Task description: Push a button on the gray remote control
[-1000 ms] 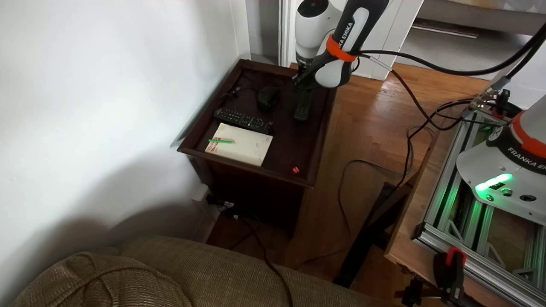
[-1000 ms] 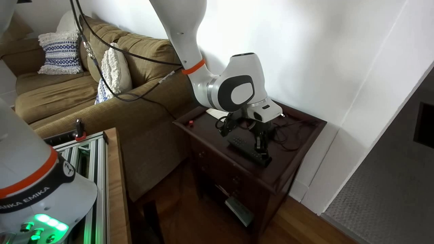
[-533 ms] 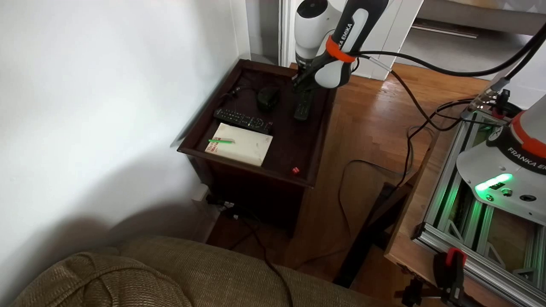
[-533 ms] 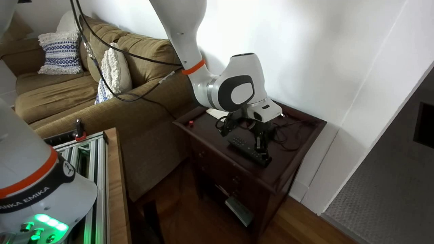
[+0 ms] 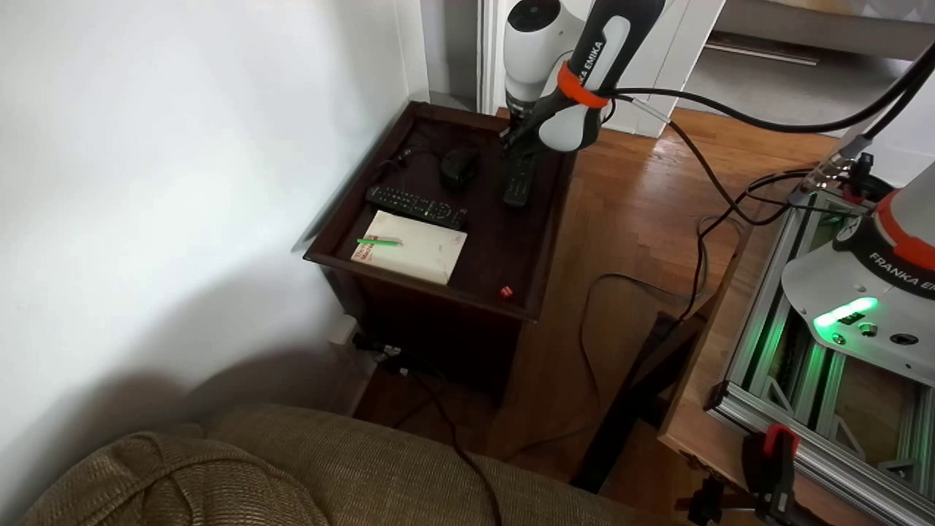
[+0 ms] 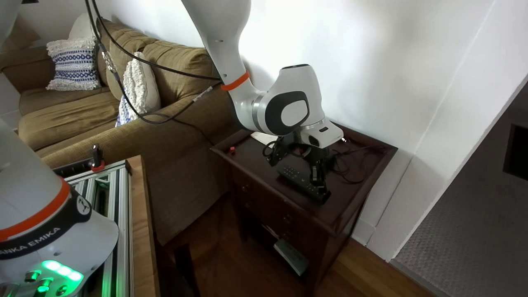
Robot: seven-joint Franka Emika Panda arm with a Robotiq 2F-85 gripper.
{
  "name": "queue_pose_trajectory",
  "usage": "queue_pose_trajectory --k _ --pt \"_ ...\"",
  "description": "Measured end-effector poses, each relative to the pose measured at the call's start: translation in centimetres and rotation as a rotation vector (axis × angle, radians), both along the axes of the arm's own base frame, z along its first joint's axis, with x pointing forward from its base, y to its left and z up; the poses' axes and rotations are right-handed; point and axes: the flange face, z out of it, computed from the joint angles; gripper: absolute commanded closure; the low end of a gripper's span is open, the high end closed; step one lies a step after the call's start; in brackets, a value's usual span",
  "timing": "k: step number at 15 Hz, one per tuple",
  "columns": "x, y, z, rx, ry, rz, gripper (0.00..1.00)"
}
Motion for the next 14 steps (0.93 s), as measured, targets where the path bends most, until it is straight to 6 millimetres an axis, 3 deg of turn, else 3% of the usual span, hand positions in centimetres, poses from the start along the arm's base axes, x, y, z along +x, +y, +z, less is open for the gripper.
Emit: queue_pose_trajectory --k 5,9,11,14 --pt "0.0 0.1 0.3 -0.006 0.015 -0.004 1.00" --pt "0.5 0.1 2.5 -0.013 0.033 -0.021 1.00" --pt "0.7 0.1 4.1 -0.013 0.044 -0.027 0.72" --pt "0.9 0.5 6.5 0.001 0.055 -0.029 0.51"
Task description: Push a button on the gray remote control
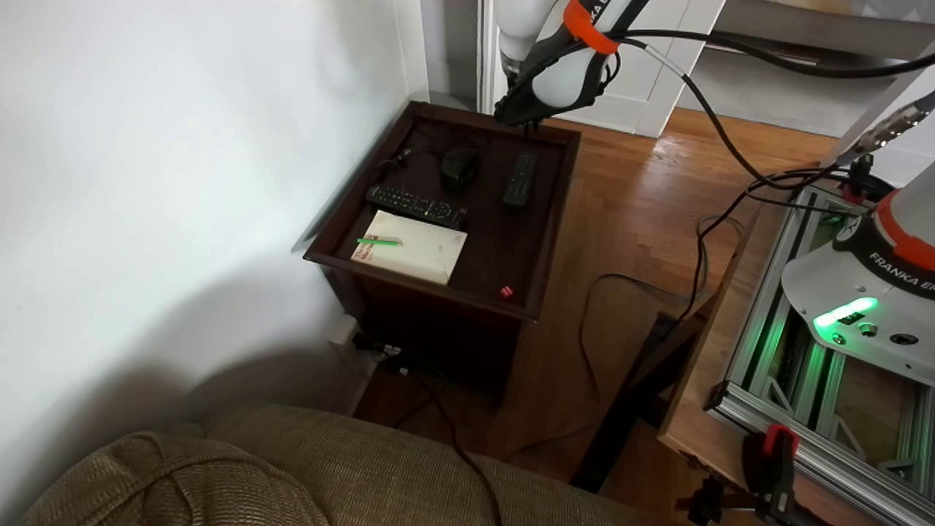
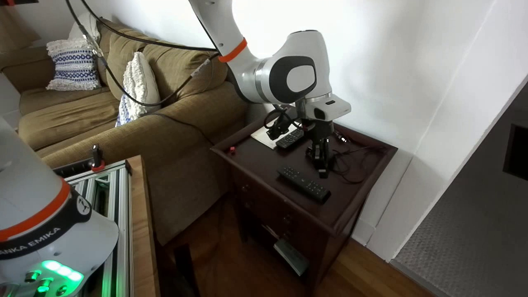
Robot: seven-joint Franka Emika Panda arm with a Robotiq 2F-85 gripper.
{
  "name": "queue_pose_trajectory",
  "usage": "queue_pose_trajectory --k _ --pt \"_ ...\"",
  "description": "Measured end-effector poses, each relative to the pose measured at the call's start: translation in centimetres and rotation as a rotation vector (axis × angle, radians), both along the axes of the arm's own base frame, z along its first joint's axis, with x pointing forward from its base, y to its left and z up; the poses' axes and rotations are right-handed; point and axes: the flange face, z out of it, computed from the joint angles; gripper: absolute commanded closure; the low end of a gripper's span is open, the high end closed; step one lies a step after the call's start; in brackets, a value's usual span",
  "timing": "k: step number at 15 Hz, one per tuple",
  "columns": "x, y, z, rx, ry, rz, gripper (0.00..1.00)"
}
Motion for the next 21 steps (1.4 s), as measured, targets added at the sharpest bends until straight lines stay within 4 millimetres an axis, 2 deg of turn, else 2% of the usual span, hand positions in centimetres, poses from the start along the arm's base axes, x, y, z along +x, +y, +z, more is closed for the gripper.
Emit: queue_pose_trajectory --k 3,6,7,14,17,21 --pt "-0.3 0.9 2.3 0.061 0.002 0.026 0.29" --pt "-1.3 1.6 4.5 0.146 0.003 0.087 0.05" --pt "-1.8 1.7 5.1 0.178 0.005 0.107 0.01" --pt "-5.5 1.5 8.6 0.362 0.105 0.201 0.00" --pt "-6.0 0.8 9.8 0.378 0.092 0.207 0.00" --pt "-6.1 0.7 10.1 0.379 0.088 0.206 0.00"
